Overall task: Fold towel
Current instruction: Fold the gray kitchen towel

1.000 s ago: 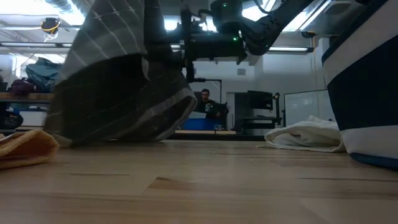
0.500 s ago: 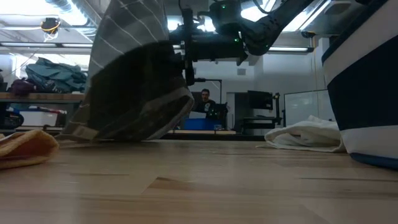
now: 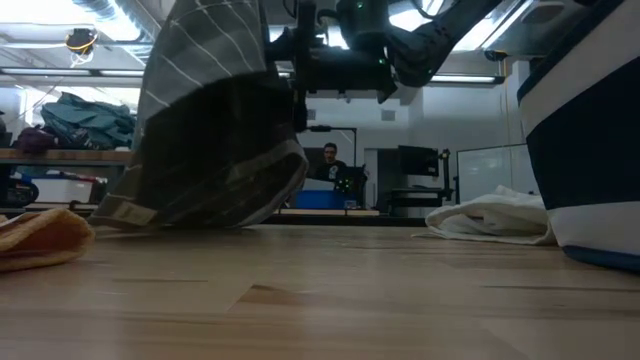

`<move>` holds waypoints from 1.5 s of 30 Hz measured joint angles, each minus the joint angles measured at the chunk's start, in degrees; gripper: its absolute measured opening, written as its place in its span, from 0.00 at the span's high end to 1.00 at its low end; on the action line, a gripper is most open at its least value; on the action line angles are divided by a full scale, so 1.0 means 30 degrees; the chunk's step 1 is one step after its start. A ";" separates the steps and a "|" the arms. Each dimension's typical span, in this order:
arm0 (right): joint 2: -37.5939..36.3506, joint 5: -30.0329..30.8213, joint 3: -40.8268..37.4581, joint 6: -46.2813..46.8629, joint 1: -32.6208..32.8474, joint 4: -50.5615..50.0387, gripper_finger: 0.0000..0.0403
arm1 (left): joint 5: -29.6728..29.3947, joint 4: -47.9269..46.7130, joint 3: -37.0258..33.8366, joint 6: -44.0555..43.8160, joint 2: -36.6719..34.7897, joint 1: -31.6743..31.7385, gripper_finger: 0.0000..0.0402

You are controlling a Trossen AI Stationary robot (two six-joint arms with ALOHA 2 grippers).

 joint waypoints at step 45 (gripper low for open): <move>0.0000 0.2412 0.0000 -0.5460 0.1093 0.0893 1.00 | -0.0532 -0.6917 0.0007 0.3138 -0.3296 0.1894 1.00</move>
